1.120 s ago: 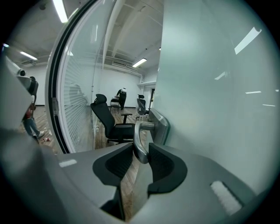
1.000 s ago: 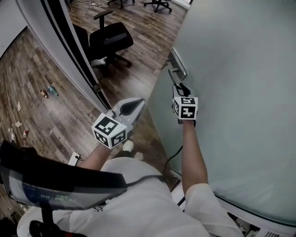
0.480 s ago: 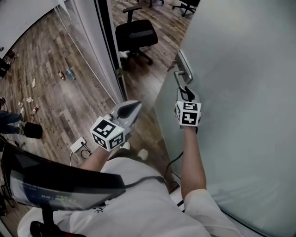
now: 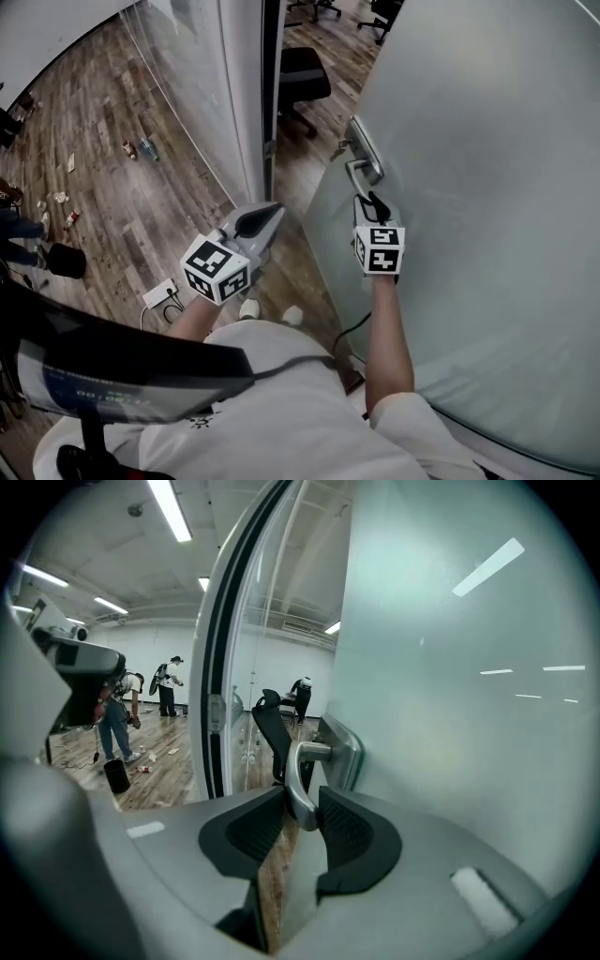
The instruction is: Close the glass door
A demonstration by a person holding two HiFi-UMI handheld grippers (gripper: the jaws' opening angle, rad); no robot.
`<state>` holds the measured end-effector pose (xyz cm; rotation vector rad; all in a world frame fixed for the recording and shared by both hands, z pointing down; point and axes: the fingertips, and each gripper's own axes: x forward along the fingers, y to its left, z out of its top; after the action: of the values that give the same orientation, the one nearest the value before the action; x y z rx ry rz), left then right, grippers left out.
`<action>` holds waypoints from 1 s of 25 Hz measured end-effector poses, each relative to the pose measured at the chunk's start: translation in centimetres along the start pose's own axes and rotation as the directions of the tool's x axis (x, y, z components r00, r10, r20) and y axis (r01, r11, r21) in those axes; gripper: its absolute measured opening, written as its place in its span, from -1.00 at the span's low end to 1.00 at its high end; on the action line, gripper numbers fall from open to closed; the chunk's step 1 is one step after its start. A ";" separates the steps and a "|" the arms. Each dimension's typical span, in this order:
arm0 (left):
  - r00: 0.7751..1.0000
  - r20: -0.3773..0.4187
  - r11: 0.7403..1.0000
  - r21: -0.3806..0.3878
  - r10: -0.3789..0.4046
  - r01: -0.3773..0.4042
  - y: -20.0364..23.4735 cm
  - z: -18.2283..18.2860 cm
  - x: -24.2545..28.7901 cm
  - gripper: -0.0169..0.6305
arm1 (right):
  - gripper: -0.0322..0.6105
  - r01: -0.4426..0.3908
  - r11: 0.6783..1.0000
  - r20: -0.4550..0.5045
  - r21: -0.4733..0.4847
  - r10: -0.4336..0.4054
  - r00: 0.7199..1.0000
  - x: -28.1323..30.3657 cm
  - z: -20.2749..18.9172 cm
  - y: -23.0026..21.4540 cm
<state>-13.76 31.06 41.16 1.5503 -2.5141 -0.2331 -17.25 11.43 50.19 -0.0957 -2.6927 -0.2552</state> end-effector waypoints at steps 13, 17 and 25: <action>1.000 0.014 1.000 -0.013 0.007 -0.007 0.2 2.0 -0.8 -0.95 | -0.54 -0.097 0.994 0.022 -0.048 0.099 0.995 -2.8 1.5 4.6; 1.000 0.021 1.000 -0.011 -0.001 0.001 1.8 0.3 -4.3 -0.95 | -0.54 -0.118 0.991 0.032 -0.064 0.120 0.992 -3.2 0.6 10.2; 0.999 0.034 1.000 -0.015 0.009 -0.009 3.2 -1.8 -9.0 -0.95 | -0.55 -0.164 0.982 0.047 -0.095 0.169 0.985 -5.2 -0.7 17.7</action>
<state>-12.17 40.49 43.01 1.5420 -2.5389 -0.2793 -10.34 28.49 51.49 -0.3585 -2.7076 -0.3275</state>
